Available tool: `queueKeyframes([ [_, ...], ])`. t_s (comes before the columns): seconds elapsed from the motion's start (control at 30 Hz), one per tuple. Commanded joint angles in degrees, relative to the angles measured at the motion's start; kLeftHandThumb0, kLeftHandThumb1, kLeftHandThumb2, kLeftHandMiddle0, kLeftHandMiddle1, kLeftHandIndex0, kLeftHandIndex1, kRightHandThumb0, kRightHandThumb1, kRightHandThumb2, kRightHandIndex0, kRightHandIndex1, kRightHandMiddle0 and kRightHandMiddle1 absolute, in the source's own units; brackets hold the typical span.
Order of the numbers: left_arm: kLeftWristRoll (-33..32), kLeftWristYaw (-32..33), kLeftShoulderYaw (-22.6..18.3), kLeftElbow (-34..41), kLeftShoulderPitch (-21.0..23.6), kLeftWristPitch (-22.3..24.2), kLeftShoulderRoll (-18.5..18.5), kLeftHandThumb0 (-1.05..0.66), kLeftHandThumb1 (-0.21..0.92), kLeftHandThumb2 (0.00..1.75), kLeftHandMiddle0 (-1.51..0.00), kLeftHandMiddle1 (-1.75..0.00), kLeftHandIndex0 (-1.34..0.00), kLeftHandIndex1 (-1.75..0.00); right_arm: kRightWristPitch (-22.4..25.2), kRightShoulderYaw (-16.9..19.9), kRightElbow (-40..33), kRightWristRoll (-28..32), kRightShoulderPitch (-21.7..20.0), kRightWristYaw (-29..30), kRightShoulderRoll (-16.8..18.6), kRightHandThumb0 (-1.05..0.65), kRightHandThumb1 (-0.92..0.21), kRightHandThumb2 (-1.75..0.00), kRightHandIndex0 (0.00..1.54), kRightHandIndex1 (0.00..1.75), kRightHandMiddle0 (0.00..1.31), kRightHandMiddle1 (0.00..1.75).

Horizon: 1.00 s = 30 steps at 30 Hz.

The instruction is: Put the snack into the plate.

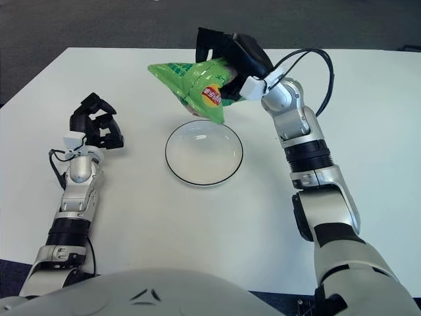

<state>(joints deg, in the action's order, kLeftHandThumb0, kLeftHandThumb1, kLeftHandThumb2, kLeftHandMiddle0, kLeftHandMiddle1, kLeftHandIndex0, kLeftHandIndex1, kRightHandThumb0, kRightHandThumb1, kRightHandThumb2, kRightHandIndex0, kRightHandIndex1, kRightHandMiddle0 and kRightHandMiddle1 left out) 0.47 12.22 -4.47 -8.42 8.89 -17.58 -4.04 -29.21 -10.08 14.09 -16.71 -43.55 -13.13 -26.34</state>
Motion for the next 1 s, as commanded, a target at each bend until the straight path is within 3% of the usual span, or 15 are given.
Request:
queueKeyframes([
  [0.0,0.0,1.0,0.5,-5.4,-8.4,1.3,4.4,-0.6,0.05,1.64,-1.29,-1.75,-0.84,-1.75,-0.2,-0.2,-2.9,2.6,1.8,-3.4,-0.1,0.0,0.08,-1.75,0.92,1.68,0.69,1.75],
  [0.13,-0.2,1.1,0.6,-5.0,-8.5,1.6,4.6,-0.6,0.04,1.65,-1.28,-1.75,-0.84,-1.75,2.5,-0.4,-7.8,7.6,3.9,-10.1,-1.5,0.0,0.09,-1.75,0.93,1.66,0.7,1.75],
  [0.2,-0.3,0.9,0.7,-4.7,-8.7,1.5,4.6,-0.6,0.04,1.65,-1.28,-1.75,-0.84,-1.75,4.0,-0.5,-12.7,11.6,6.1,-15.9,-4.5,0.0,0.1,-1.75,0.94,1.64,0.7,1.75],
  [0.4,-0.3,1.3,0.5,-4.1,-8.8,2.4,4.8,-0.6,0.04,1.65,-1.28,-1.75,-0.85,-1.75,4.2,-1.3,-12.5,16.7,4.9,-26.4,-7.2,0.0,0.1,-1.75,0.96,1.63,0.7,1.75],
  [0.5,-0.3,1.3,0.4,-3.8,-8.9,2.6,4.7,-0.6,0.04,1.65,-1.28,-1.75,-0.85,-1.75,7.1,-1.6,-13.4,18.3,4.4,-30.9,-8.5,0.0,0.1,-1.75,0.96,1.62,0.7,1.75],
  [0.63,-0.4,1.0,0.5,-3.9,-9.0,2.5,4.7,-0.6,0.04,1.66,-1.28,-1.75,-0.85,-1.75,11.0,-2.2,-15.8,16.3,3.8,-35.0,-11.0,0.0,0.08,-1.75,0.91,1.7,0.69,1.75],
  [0.77,-0.3,1.0,0.4,-3.8,-9.0,2.7,4.6,-0.6,0.04,1.65,-1.28,-1.75,-0.85,-1.75,14.2,-2.8,-18.1,13.9,3.3,-37.5,-12.5,0.0,0.07,-1.71,0.9,1.73,0.73,1.63],
  [0.87,-0.2,1.0,0.4,-3.7,-9.0,2.8,4.6,-0.6,0.04,1.65,-1.28,-1.75,-0.85,-1.75,17.2,-3.2,-19.1,12.8,3.1,-39.0,-13.3,-0.01,0.0,-1.62,0.86,1.74,0.71,1.55],
  [0.97,-0.1,1.0,0.4,-3.7,-9.0,2.7,4.6,-0.6,0.04,1.65,-1.28,-1.75,-0.85,-1.75,21.4,-2.9,-21.3,13.9,4.2,-41.4,-14.5,-0.01,-0.08,-1.55,0.76,1.75,0.65,1.62],
])
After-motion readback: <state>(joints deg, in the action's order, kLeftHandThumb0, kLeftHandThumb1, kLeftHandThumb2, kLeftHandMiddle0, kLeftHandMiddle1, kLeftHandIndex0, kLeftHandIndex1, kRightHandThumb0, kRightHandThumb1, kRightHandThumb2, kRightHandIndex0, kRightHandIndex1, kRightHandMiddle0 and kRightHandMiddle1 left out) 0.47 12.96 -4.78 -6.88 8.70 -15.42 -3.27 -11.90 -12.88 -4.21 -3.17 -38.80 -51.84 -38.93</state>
